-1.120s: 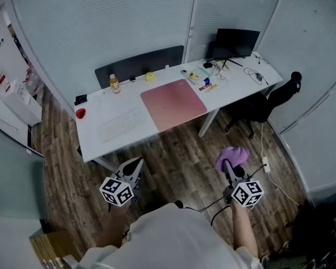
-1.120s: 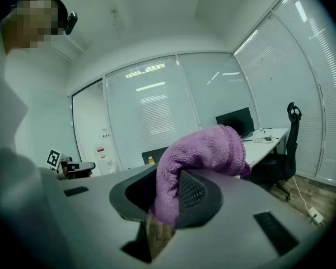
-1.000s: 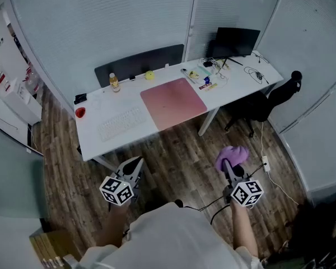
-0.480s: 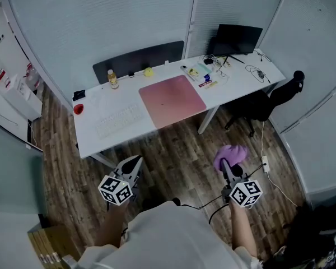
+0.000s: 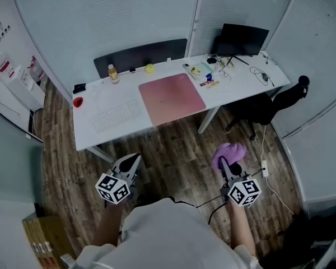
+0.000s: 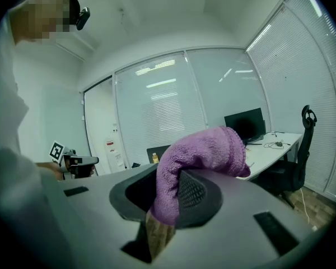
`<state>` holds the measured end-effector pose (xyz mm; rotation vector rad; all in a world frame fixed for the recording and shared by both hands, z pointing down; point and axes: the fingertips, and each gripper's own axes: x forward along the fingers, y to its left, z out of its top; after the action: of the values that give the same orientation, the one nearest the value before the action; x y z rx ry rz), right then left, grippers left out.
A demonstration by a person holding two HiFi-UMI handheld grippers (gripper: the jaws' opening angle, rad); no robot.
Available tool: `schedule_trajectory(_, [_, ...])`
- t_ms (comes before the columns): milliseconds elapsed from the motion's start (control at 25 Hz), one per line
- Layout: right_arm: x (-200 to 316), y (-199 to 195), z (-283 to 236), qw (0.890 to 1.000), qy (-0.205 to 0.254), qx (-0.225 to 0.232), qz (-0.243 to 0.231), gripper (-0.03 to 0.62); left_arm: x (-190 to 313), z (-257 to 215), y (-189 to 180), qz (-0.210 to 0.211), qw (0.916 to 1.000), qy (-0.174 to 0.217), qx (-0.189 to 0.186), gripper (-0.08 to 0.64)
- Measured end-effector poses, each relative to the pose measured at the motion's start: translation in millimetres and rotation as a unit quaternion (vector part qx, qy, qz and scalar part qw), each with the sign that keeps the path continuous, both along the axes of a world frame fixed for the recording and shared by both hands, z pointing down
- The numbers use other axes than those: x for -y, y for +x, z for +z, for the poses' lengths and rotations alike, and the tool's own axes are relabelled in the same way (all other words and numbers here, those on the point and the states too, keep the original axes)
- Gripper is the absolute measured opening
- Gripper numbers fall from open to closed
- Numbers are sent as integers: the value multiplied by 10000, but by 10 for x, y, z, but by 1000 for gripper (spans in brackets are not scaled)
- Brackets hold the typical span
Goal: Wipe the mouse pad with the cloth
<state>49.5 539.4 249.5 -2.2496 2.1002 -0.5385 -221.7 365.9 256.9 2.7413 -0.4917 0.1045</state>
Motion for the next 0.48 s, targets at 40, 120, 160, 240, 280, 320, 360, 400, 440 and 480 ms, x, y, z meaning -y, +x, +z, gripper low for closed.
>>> schedule_trajectory(40, [-2, 27, 10, 10000, 3, 8, -28, 81, -17, 2, 15, -30, 10000, 13, 12, 18])
schedule_trajectory(120, [-3, 69, 32, 10000, -13, 0, -94, 81, -46, 18, 36, -93, 9999, 42, 55, 18])
schedule_trajectory(160, [-1, 87, 42, 9999, -21, -12, -130, 81, -59, 27, 43, -126, 9999, 49, 71, 18])
schedule_trajectory(240, [-3, 120, 68, 9998, -21, -29, -199, 81, -94, 41, 50, -183, 9998, 37, 82, 18])
schedule_trajectory(280, [-2, 136, 79, 9998, -24, -27, -214, 81, -110, 53, 55, -205, 9998, 24, 84, 18])
schedule_trajectory(320, [1, 150, 88, 9998, -34, -16, -215, 81, -123, 70, 62, -224, 9997, 6, 88, 18])
schedule_trajectory(360, [5, 161, 98, 9998, -46, 2, -211, 81, -132, 90, 67, -239, 9997, -15, 97, 18])
schedule_trajectory(400, [11, 167, 109, 9998, -56, 20, -210, 81, -139, 110, 70, -251, 9996, -37, 110, 18])
schedule_trajectory(440, [20, 169, 119, 9997, -65, 35, -212, 81, -140, 126, 70, -258, 9996, -56, 123, 18])
schedule_trajectory(480, [32, 172, 129, 9997, -73, 45, -215, 81, -133, 136, 71, -264, 9995, -73, 134, 18])
